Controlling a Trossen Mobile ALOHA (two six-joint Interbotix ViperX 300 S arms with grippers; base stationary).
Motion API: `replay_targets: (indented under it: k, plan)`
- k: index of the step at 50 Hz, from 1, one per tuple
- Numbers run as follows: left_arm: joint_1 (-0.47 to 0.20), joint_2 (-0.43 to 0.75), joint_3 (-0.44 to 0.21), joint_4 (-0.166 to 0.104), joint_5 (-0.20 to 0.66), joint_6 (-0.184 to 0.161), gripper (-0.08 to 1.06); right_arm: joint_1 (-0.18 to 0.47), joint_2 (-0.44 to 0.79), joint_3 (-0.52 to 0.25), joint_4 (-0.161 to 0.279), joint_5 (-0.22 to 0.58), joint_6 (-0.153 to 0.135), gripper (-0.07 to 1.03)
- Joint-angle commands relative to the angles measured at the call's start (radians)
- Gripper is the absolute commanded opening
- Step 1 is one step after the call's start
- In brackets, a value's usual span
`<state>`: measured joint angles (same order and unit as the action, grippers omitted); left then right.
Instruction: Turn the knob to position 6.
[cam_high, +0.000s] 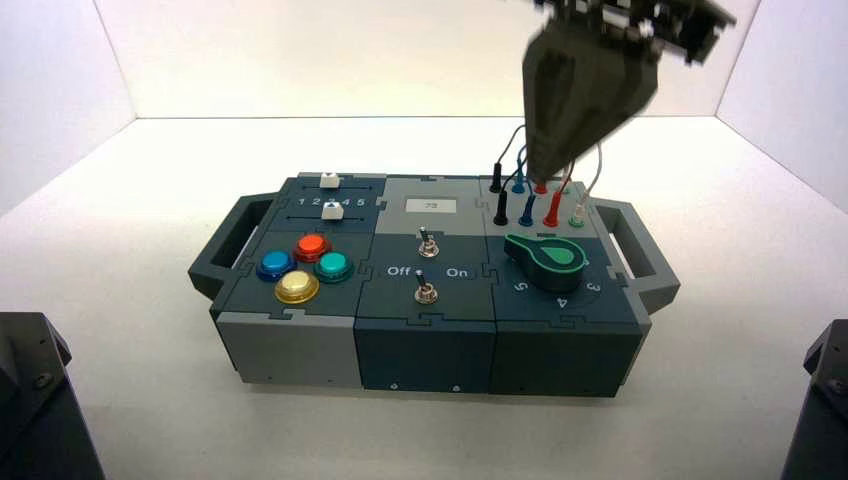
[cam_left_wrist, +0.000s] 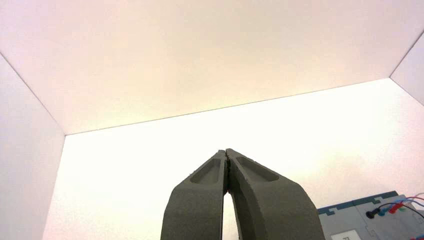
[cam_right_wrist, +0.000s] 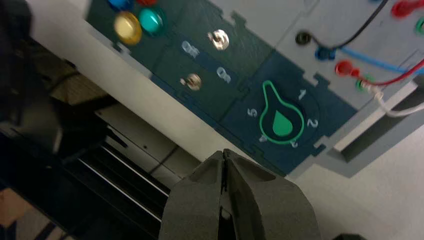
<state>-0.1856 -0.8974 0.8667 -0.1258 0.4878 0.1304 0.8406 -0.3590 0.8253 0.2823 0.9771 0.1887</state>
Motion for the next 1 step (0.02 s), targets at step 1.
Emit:
replay_targets:
  k: [1]
  plan:
    - [0.003,0.006,-0.021,0.0,-0.015,0.008,-0.03,0.002,0.052,-0.002,-0.002,-0.02,0.0,-0.02]
